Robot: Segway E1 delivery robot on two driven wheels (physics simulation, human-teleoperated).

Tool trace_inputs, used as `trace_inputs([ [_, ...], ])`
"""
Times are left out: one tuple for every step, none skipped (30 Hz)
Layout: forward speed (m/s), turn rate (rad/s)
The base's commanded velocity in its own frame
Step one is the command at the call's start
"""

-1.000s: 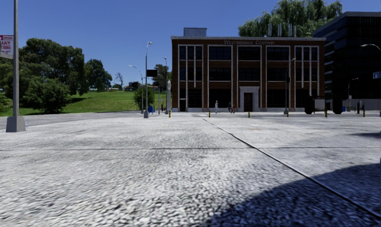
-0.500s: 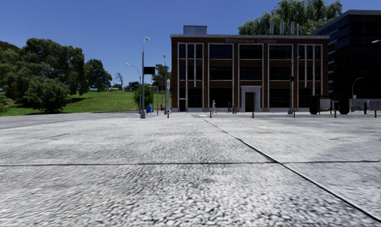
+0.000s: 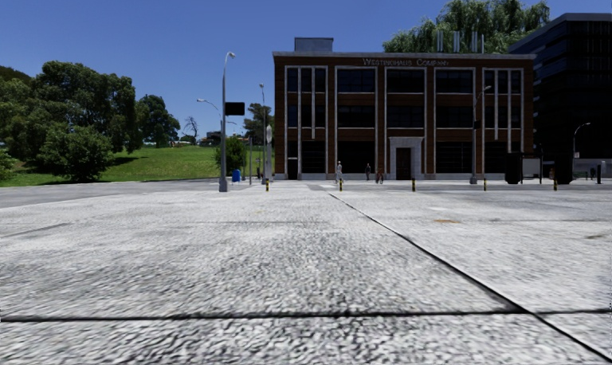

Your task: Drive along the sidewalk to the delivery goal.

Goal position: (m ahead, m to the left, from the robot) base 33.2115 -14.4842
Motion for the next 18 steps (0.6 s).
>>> trace_inputs([
  [2.00, 0.00],
  [2.00, 0.00],
  [2.00, 0.00],
  [2.00, 0.00],
  [2.00, 0.00],
  [2.00, 0.00],
  [2.00, 0.00],
  [2.00, 0.00],
  [2.00, 0.00],
  [2.00, 0.00],
  [2.00, 0.00],
  [2.00, 0.00],
  [2.00, 0.00],
  [2.00, 0.00],
  [2.00, 0.00],
  [2.00, 0.00],
  [2.00, 0.00],
  [2.00, 0.00],
])
